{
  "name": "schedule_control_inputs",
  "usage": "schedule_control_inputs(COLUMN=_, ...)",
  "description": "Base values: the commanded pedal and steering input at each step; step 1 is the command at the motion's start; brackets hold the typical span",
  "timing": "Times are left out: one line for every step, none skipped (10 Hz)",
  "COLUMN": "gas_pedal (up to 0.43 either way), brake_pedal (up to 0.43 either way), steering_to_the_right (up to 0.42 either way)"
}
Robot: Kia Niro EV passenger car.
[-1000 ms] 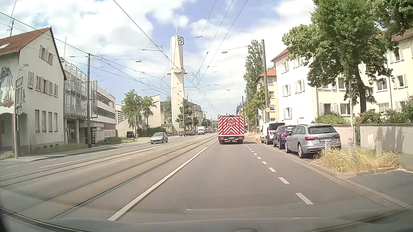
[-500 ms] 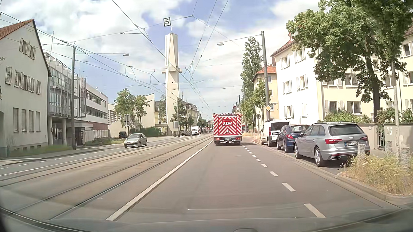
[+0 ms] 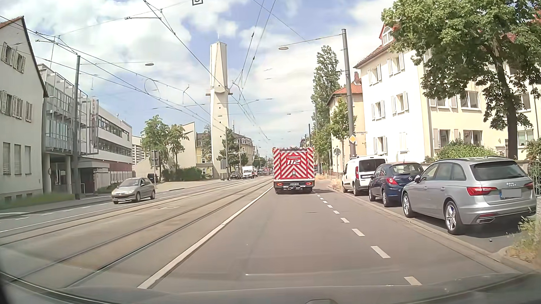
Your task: Follow the waypoints while adhering to traffic rules and regulations
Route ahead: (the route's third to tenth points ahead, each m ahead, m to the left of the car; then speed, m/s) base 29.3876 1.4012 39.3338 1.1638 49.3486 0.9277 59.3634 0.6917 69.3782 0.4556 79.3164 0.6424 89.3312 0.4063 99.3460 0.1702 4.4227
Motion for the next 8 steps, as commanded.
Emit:
schedule_control_inputs(gas_pedal=0.000, brake_pedal=0.305, steering_to_the_right=0.023)
schedule_control_inputs(gas_pedal=0.000, brake_pedal=0.299, steering_to_the_right=0.022)
schedule_control_inputs(gas_pedal=0.000, brake_pedal=0.299, steering_to_the_right=0.020)
schedule_control_inputs(gas_pedal=0.000, brake_pedal=0.299, steering_to_the_right=0.019)
schedule_control_inputs(gas_pedal=0.000, brake_pedal=0.299, steering_to_the_right=0.018)
schedule_control_inputs(gas_pedal=0.000, brake_pedal=0.293, steering_to_the_right=0.016)
schedule_control_inputs(gas_pedal=0.000, brake_pedal=0.293, steering_to_the_right=0.014)
schedule_control_inputs(gas_pedal=0.000, brake_pedal=0.293, steering_to_the_right=0.013)
